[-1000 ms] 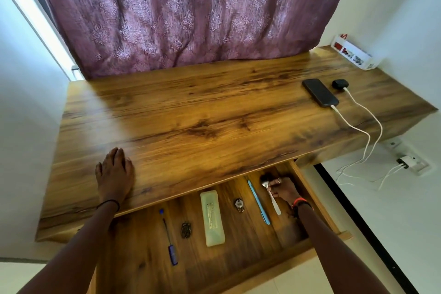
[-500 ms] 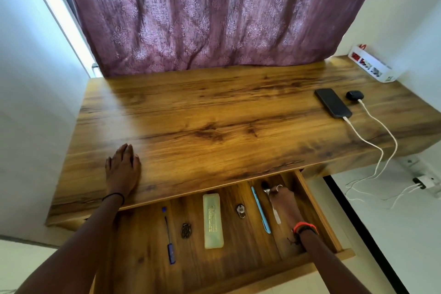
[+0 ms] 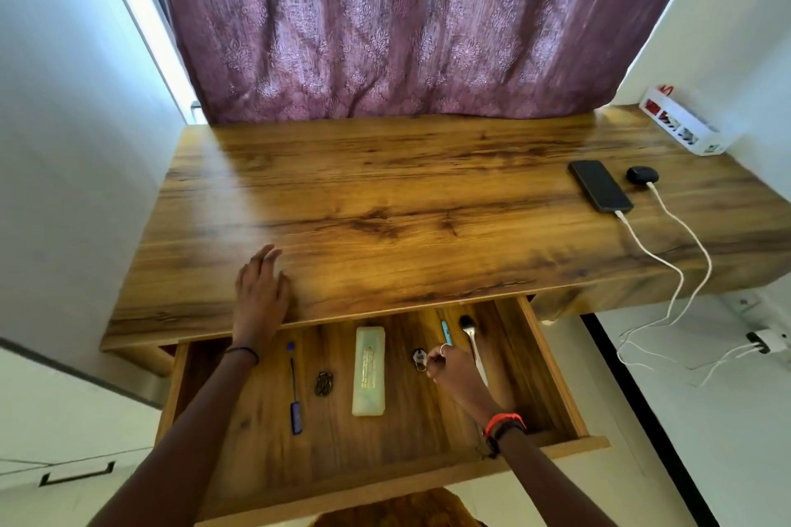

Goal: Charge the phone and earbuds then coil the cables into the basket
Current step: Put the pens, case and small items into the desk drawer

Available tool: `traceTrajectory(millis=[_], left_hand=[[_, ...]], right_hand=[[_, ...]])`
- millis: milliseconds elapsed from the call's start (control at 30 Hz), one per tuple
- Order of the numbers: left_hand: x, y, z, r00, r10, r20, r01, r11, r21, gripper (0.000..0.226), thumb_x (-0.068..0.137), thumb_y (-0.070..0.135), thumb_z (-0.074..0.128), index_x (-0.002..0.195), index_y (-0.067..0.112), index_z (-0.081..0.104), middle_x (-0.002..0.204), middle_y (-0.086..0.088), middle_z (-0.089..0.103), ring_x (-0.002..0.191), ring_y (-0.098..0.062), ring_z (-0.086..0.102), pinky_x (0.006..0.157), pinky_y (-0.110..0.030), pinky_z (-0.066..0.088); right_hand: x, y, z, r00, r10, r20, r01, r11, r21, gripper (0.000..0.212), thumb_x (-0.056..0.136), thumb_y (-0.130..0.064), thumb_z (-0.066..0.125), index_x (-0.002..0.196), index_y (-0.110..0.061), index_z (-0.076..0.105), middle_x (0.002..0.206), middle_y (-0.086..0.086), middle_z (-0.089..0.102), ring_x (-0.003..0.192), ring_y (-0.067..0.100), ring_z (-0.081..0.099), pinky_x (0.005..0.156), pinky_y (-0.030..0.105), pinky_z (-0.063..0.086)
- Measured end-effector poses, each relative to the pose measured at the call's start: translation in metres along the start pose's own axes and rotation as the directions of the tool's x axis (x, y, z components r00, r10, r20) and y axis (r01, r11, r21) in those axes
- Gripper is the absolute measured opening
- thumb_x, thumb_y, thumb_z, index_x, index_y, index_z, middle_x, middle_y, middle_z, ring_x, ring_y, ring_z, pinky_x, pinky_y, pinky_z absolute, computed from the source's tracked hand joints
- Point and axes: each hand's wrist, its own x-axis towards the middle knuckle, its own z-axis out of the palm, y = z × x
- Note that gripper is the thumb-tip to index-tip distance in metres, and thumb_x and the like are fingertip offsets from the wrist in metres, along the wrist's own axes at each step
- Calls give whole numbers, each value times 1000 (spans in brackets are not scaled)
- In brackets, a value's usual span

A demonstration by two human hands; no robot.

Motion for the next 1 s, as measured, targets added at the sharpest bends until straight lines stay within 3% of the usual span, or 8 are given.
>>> traceTrajectory(millis=[200,400,567,667,767,867,933,1000], left_hand=[[-57,32,9,996,43,74,-36,995,-93,42,94,14,46,136,15,38,145,-3,33,136,-18,29,115,-45,24],[-109,42,8,985,96,145,-84,992,-90,41,97,18,42,138,16,38,145,0,36,138,-12,26,118,-36,13],[-155,46,-7,956,136,259,-98,983,-154,36,98,25,39,133,23,43,137,7,42,128,-6,37,112,-30,26],[-180,53,-18,897,176,405,-79,966,-245,30,98,28,41,125,21,51,130,7,49,118,-5,46,99,-20,38],[-200,59,-23,782,238,576,-34,939,-343,30,92,38,52,119,26,56,128,8,51,120,-7,47,98,-23,42],[-212,63,-20,662,230,713,-44,962,-270,62,74,66,56,127,34,48,134,12,46,126,-8,42,102,-26,40],[-219,65,-16,665,220,714,-126,975,-182,60,82,47,63,135,36,39,142,12,37,131,-10,35,105,-29,36],[-224,64,-14,730,199,654,-154,980,-127,61,86,31,63,138,37,33,145,12,32,134,-11,31,106,-29,34]], right_hand=[[-21,-8,3,999,-44,-14,43,997,-59,13,90,-17,56,95,-10,66,93,7,70,85,14,64,77,22,48],[-50,-16,5,998,-47,28,50,995,-87,11,91,-18,54,91,-18,65,90,0,67,87,12,64,80,23,49],[-83,-16,8,993,-81,87,91,990,-111,11,91,-20,56,95,-18,66,93,-4,65,91,11,61,88,27,50],[-103,-14,8,985,-104,138,121,985,-124,19,86,-36,62,95,-21,67,93,-4,66,90,11,61,84,30,52],[-123,-13,4,967,-141,214,168,979,-114,34,72,-51,71,94,-25,69,92,-7,68,88,9,61,77,29,51],[-135,-14,-3,937,-156,314,213,965,-156,38,71,-39,77,102,-21,67,99,-6,67,94,9,61,84,27,51],[-139,-12,-6,927,-175,331,255,942,-217,31,78,-24,74,107,-18,66,108,-1,66,98,9,59,88,25,50],[-140,-10,-8,929,-212,304,294,920,-257,25,82,-11,68,107,-15,66,109,2,67,97,9,59,88,23,50]])
